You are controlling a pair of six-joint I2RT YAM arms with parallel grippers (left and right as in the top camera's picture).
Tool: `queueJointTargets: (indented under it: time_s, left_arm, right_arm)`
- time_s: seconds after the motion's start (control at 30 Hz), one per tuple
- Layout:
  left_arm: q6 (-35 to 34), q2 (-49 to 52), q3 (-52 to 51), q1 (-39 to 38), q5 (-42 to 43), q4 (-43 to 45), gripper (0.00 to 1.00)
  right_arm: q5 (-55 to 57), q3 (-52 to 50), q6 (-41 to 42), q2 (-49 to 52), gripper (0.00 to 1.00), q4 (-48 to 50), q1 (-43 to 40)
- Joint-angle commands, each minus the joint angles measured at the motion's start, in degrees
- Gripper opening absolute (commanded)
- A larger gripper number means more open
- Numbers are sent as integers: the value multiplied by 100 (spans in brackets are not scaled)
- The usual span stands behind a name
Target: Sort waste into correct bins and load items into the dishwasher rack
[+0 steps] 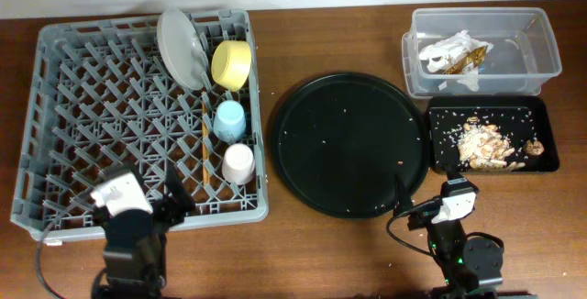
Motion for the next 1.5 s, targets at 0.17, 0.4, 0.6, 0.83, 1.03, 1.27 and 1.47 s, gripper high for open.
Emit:
queueJointTargets:
  time_s: [0.17, 0.4, 0.6, 0.83, 1.03, 1.27, 1.47]
  left_arm:
    - [-15, -2124, -2221, 442, -247, 2173, 100]
    - [142, -2479, -2562, 629, -190, 2590, 100]
    - [249, -2479, -2977, 629, -146, 3027, 100]
    - [420, -2476, -3056, 619, 72, 2979, 100]
    - [420, -2474, -3056, 619, 72, 2979, 100]
    - [420, -2474, -3056, 619, 72, 2979, 100]
    - [420, -2474, -3056, 619, 72, 2979, 100]
  right_arm:
    - [31, -31, 39, -33, 98, -28, 31]
    - [28, -31, 39, -33, 98, -28, 31]
    - [31, -31, 39, -33, 99, -28, 31]
    - [31, -31, 39, -33, 98, -28, 31]
    - [28, -31, 39, -33, 98, -28, 31]
    - [31, -31, 39, -33, 99, -28, 31]
    - [31, -31, 39, -33, 98, -28, 31]
